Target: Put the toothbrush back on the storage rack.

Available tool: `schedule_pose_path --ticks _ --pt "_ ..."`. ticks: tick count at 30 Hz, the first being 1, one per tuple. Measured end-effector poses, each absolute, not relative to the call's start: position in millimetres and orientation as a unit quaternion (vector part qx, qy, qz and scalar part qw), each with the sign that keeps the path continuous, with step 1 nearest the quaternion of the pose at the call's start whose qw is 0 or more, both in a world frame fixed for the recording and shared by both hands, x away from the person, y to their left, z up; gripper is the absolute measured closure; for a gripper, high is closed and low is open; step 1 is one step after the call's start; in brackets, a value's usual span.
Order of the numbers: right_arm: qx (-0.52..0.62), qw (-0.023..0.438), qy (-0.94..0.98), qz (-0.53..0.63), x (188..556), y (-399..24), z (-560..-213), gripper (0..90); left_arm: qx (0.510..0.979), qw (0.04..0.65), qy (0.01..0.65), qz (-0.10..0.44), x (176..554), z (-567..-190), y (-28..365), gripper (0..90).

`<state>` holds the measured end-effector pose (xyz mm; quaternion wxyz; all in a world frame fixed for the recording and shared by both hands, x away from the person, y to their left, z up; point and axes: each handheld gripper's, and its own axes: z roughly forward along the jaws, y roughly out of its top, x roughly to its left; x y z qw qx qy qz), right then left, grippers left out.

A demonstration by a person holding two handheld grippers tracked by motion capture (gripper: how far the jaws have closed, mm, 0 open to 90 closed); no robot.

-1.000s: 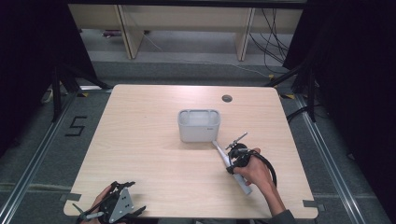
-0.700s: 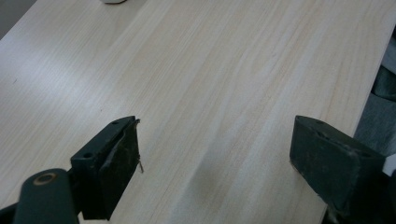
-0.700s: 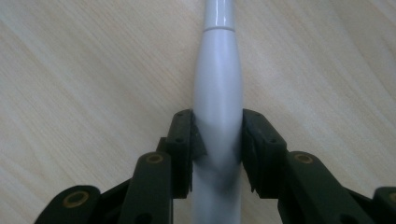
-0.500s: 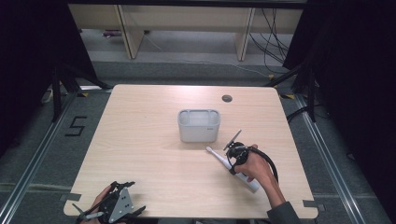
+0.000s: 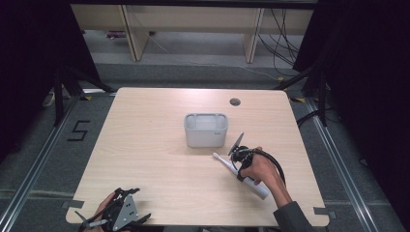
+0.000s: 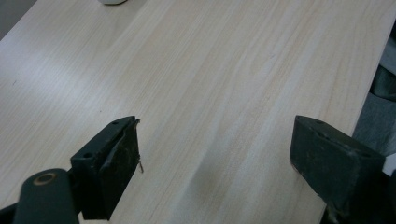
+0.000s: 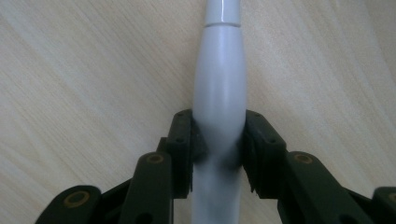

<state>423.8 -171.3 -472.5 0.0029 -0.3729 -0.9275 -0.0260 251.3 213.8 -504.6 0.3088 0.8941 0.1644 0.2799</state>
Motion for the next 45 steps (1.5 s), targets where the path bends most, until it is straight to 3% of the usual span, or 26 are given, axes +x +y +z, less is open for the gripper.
schedule_pose_path --ticks 27,45 --pt "-0.339 -0.011 -0.940 -0.040 423.6 -175.6 -469.4 66.9 0.894 0.315 0.162 0.273 251.6 -504.2 214.5 15.4" --pt "-0.376 -0.068 -0.897 -0.222 397.9 -218.6 -413.4 66.9 0.896 0.310 0.166 0.272 251.8 -504.2 214.5 15.4"
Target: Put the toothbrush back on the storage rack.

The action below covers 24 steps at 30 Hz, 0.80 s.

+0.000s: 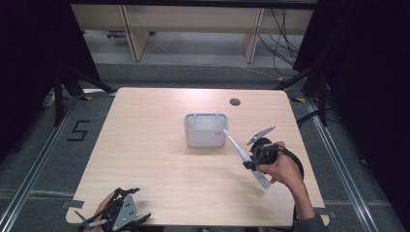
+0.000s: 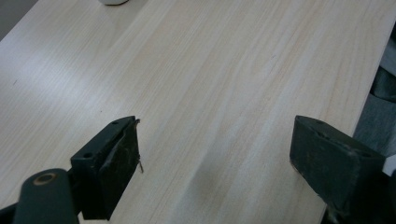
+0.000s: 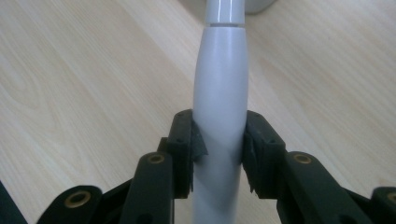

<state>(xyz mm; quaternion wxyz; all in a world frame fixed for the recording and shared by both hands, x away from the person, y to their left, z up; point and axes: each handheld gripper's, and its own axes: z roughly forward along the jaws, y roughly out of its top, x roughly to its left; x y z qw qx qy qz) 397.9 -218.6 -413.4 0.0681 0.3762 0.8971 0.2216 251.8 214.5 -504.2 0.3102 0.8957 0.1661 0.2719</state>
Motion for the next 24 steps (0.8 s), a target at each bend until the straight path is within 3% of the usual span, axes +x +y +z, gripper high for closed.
schedule_pose_path --ticks 11,24 --pt "0.365 0.121 0.858 0.342 401.1 -226.5 -399.1 66.9 0.895 0.312 0.163 0.275 251.6 -503.1 215.2 15.4" --pt "0.360 0.162 0.824 0.405 411.3 -222.8 -393.2 66.9 0.897 0.307 0.162 0.273 251.8 -503.6 214.5 15.4"
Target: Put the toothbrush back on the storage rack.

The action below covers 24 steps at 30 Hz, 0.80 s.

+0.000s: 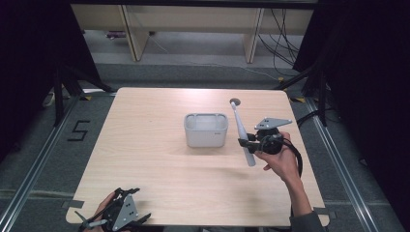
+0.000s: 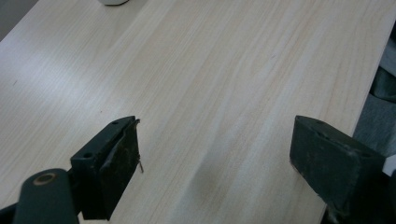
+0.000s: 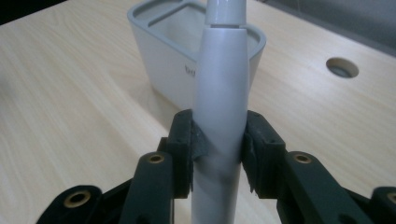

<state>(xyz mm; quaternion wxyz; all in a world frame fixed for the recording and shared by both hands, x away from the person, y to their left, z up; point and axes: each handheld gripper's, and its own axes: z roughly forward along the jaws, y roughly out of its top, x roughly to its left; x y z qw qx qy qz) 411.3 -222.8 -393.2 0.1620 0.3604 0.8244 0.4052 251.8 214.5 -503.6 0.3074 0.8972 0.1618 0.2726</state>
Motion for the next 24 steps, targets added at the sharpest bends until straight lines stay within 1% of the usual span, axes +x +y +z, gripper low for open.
schedule_pose_path --ticks 2,3,5,6,10,13,14,18,23,24 --pt "0.357 0.163 0.819 0.419 413.8 -221.5 -391.3 66.9 0.894 0.315 0.166 0.273 251.4 -504.3 214.5 15.4" --pt "0.356 0.169 0.809 0.437 416.9 -219.0 -389.8 66.9 0.889 0.318 0.170 0.284 251.8 -505.5 213.8 15.4" --pt "0.349 0.175 0.803 0.450 420.6 -217.2 -387.1 66.9 0.889 0.318 0.170 0.283 251.9 -505.4 213.8 15.4" --pt "0.352 0.170 0.801 0.453 421.1 -215.3 -385.6 66.9 0.890 0.322 0.168 0.276 251.7 -505.0 213.8 15.4" --pt "0.342 0.172 0.800 0.461 424.9 -209.8 -382.6 66.9 0.891 0.318 0.168 0.277 251.4 -504.1 214.3 15.4" --pt "0.340 0.180 0.793 0.472 428.0 -204.1 -379.8 66.9 0.891 0.319 0.167 0.277 251.4 -504.0 214.2 15.4" --pt "0.337 0.174 0.795 0.473 429.4 -203.0 -378.2 66.9 0.891 0.318 0.167 0.277 251.4 -504.0 214.2 15.4" --pt "0.340 0.173 0.791 0.478 433.1 -196.0 -374.6 66.9 0.891 0.319 0.167 0.276 251.3 -504.1 214.2 15.4" --pt "0.329 0.181 0.787 0.489 437.9 -187.3 -371.8 66.9 0.891 0.318 0.167 0.277 251.4 -504.0 214.4 15.4" --pt "0.329 0.167 0.787 0.494 439.6 -184.3 -370.7 66.9 0.892 0.317 0.167 0.277 251.6 -504.0 214.5 15.4"
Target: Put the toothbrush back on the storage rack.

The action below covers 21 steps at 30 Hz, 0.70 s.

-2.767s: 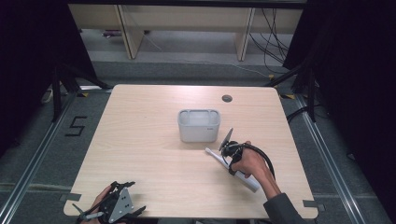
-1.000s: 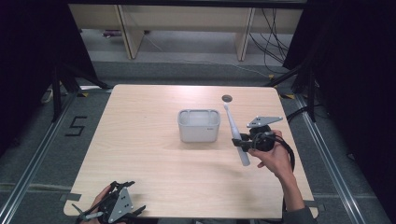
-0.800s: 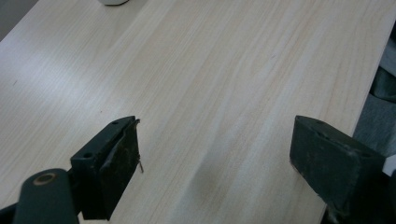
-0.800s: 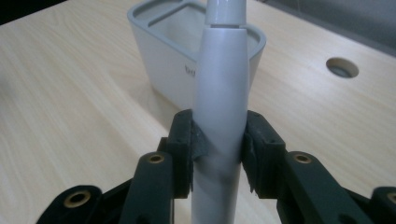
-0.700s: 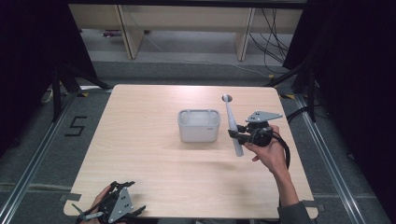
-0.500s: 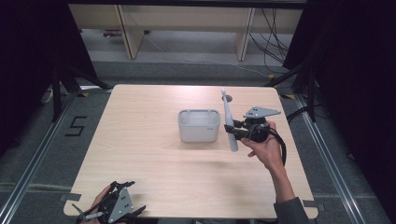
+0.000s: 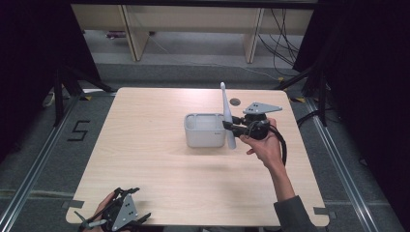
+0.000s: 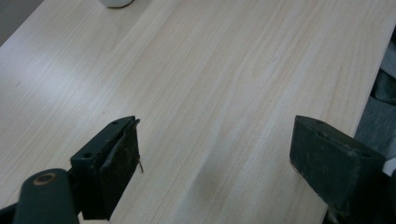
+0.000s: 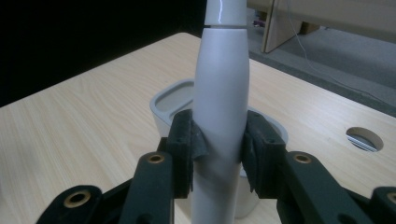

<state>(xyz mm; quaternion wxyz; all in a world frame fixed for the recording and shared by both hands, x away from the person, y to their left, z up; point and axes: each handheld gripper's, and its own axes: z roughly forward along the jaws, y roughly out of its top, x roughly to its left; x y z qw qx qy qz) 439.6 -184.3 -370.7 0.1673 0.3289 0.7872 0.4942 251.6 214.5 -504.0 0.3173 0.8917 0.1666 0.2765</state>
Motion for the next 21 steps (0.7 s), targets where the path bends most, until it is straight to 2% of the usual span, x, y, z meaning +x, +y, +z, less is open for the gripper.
schedule_pose_path --ticks 21 --pt "0.313 0.154 0.779 0.521 452.2 -156.4 -361.0 66.9 0.892 0.318 0.167 0.276 251.9 -504.9 214.5 15.4"
